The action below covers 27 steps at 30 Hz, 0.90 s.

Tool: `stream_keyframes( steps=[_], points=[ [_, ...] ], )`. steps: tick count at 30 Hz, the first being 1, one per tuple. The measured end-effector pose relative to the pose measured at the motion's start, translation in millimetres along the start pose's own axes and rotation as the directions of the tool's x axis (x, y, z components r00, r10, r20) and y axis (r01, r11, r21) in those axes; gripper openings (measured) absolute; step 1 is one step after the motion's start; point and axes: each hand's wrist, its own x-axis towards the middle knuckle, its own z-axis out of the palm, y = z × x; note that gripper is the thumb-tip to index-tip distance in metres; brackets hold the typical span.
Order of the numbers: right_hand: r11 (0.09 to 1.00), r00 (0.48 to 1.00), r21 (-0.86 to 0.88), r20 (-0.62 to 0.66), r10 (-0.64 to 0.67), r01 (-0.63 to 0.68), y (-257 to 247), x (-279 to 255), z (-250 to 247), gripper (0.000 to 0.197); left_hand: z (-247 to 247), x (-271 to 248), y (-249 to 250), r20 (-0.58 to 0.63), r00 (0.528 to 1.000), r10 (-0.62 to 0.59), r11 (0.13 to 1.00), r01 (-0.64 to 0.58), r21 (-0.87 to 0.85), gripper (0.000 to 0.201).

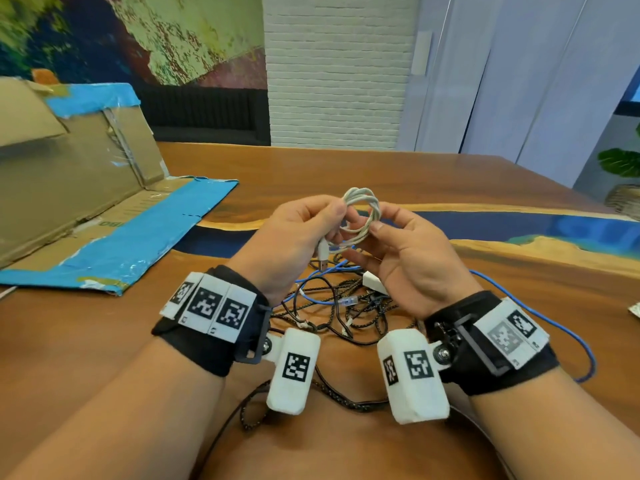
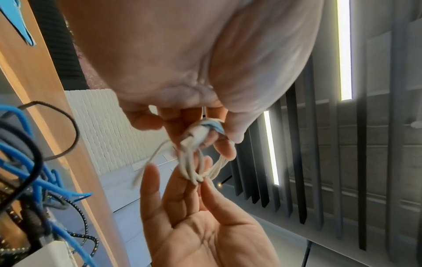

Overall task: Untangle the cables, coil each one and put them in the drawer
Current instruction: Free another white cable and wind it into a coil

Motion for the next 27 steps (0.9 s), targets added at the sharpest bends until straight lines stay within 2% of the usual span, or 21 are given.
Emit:
stream_keyframes(
  steps=[3, 6, 8, 12, 14, 17, 21, 24, 27],
  points=[
    [0.989, 0.995, 0.143, 0.102, 0.008, -0.022, -7.7, -1.4, 0.6, 0.025, -4.8, 1.6, 2.7, -0.038, 0.999, 0.016, 1.000, -0.016, -0.001, 0.030],
    [0.975, 0.988, 0.219, 0.157, 0.009, -0.044, -10.0, -4.1, 4.3, 0.035, -8.0, 1.2, 1.2, -0.016, 1.000, -0.025, 0.992, 0.023, -0.128, 0.026],
    [0.983, 0.988, 0.185, 0.152, -0.008, -0.021, -7.2, -3.6, 4.3, 0.042, -5.7, 0.7, 0.3, -0.014, 0.999, -0.052, 0.985, 0.049, -0.164, 0.025],
    [0.998, 0.974, 0.013, 0.215, -0.068, 0.066, -3.3, -5.7, 3.3, 0.083, 0.8, -1.1, -0.8, 0.022, 0.997, -0.069, 0.979, 0.072, -0.189, 0.027],
    [0.997, 0.978, -0.028, 0.200, -0.064, 0.071, -4.4, -5.6, 0.9, 0.091, 1.3, -1.8, 1.0, 0.036, 0.997, -0.065, 0.973, 0.072, -0.221, 0.028],
    [0.991, 0.991, -0.128, 0.134, -0.018, 0.035, -3.7, 2.2, -1.5, 0.078, 0.8, 0.0, -0.8, 0.040, 0.997, -0.065, 0.973, 0.072, -0.218, 0.028],
    [0.990, 0.999, -0.143, 0.043, 0.027, -0.021, 2.9, 6.6, -4.9, 0.058, 1.7, -0.2, -1.5, 0.036, 0.997, -0.070, 0.982, 0.075, -0.171, 0.022],
    [0.946, 1.000, -0.324, -0.020, 0.018, -0.024, 5.7, 6.9, -7.9, 0.037, 1.4, -0.8, -1.4, 0.022, 0.999, -0.038, 0.991, 0.040, -0.125, 0.022],
    [0.932, 0.998, -0.359, -0.059, 0.034, -0.053, 5.4, 5.7, -11.1, 0.031, 1.2, -0.1, -3.0, 0.027, 0.999, -0.020, 0.998, 0.022, -0.059, 0.022]
  ],
)
